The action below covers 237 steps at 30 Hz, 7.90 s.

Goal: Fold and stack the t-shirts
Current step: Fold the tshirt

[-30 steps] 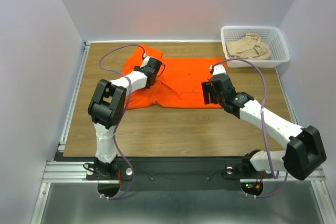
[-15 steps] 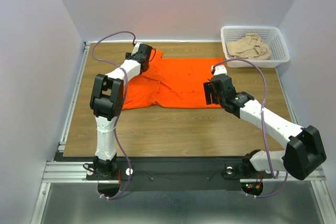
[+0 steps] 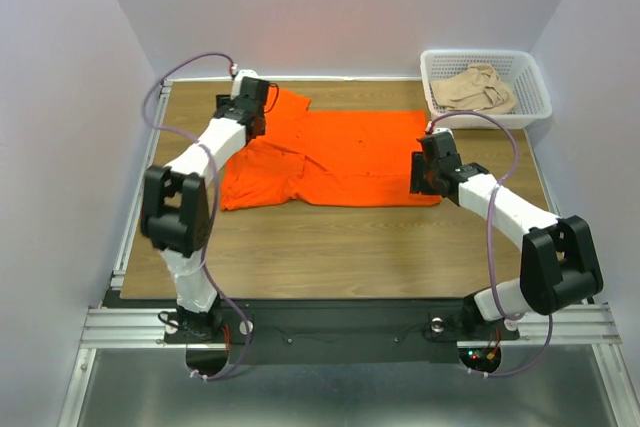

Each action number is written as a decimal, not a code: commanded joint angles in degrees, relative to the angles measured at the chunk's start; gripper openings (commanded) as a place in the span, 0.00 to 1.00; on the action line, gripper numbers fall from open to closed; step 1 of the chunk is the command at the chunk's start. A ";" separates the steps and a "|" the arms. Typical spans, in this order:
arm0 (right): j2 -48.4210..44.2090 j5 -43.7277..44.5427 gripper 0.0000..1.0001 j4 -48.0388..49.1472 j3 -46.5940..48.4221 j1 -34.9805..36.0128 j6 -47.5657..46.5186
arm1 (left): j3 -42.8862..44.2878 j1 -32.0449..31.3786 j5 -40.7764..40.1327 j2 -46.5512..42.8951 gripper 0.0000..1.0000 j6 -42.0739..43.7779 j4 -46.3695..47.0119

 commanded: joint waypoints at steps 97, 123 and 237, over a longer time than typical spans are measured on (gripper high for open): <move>1.01 -30.40 0.61 -18.55 -8.08 -16.07 8.89 | -48.68 15.47 25.82 -41.12 0.44 -26.58 -9.98; 18.76 -28.72 0.48 -10.12 14.53 -16.07 6.86 | -21.68 13.45 27.04 -10.37 0.38 -17.26 -0.41; 43.73 -20.02 0.23 -5.55 39.40 -20.03 -16.26 | 6.79 13.37 44.71 17.76 0.00 12.26 0.29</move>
